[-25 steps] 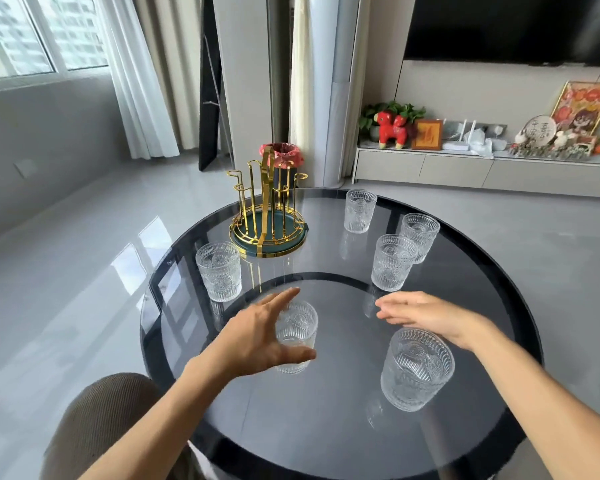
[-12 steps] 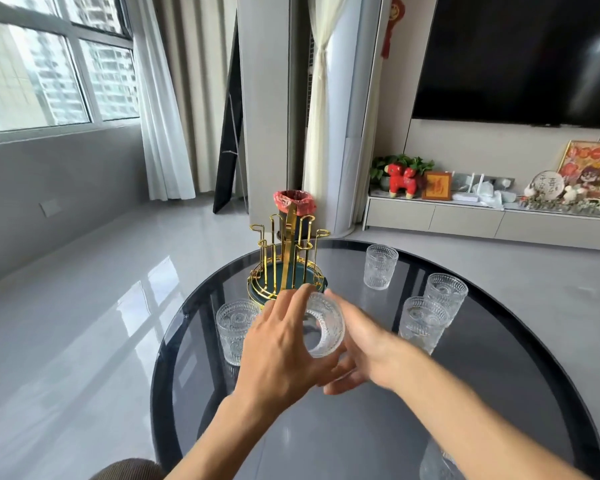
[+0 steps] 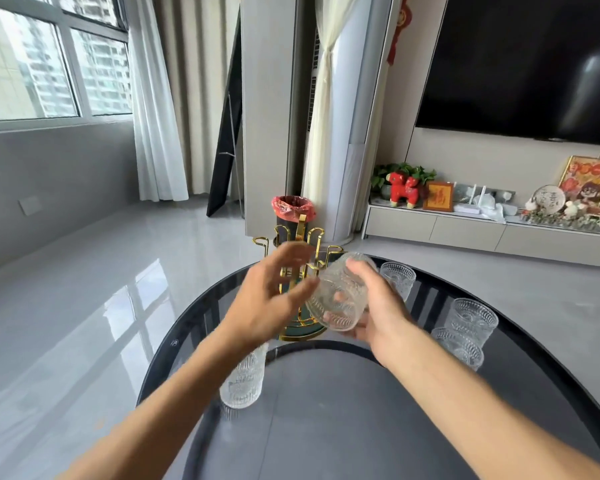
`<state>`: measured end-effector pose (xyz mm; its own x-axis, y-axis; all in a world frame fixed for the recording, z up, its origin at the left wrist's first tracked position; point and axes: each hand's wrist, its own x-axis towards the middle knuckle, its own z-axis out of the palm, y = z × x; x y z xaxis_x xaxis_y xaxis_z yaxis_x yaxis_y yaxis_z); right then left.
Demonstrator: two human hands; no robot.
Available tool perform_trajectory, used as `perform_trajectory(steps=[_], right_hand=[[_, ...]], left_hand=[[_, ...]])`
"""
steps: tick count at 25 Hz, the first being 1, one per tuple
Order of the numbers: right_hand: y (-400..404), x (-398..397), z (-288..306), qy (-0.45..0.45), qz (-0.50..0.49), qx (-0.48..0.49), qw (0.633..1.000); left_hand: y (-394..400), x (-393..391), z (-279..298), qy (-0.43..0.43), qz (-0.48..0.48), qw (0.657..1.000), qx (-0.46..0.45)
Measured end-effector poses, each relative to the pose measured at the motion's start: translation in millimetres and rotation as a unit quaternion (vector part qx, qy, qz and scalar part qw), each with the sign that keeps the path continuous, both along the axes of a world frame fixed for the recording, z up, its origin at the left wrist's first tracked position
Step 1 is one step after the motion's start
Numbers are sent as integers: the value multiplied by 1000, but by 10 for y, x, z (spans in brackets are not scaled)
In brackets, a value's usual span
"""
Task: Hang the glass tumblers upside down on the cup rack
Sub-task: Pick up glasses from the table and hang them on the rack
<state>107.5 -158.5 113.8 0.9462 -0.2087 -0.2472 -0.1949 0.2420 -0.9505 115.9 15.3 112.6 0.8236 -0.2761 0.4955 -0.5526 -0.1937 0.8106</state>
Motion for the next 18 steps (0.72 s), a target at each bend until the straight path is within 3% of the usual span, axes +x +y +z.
perform_trajectory(steps=[2, 3, 6, 8, 11, 16, 18], right_hand=[[61, 184, 61, -81, -114, -121, 983], [92, 265, 86, -127, -139, -190, 964], [150, 472, 109, -235, -152, -352, 893], [172, 588, 72, -268, -119, -418, 860], [161, 686, -50, -259, -76, -477, 837], [116, 704, -259, -239, -20, -516, 822], [97, 700, -328, -230, 10, -548, 804]], left_hand=[[-38, 397, 139, -19, 72, 996, 48], [-64, 587, 187, -61, 109, 985, 123], [-151, 965, 185, -113, 139, 914, 364], [-163, 1084, 123, -117, 128, 886, 431], [-103, 1118, 45, -151, 122, 868, 457], [-62, 1075, 88, -91, 109, 914, 381], [-59, 1098, 104, -82, 117, 917, 372]])
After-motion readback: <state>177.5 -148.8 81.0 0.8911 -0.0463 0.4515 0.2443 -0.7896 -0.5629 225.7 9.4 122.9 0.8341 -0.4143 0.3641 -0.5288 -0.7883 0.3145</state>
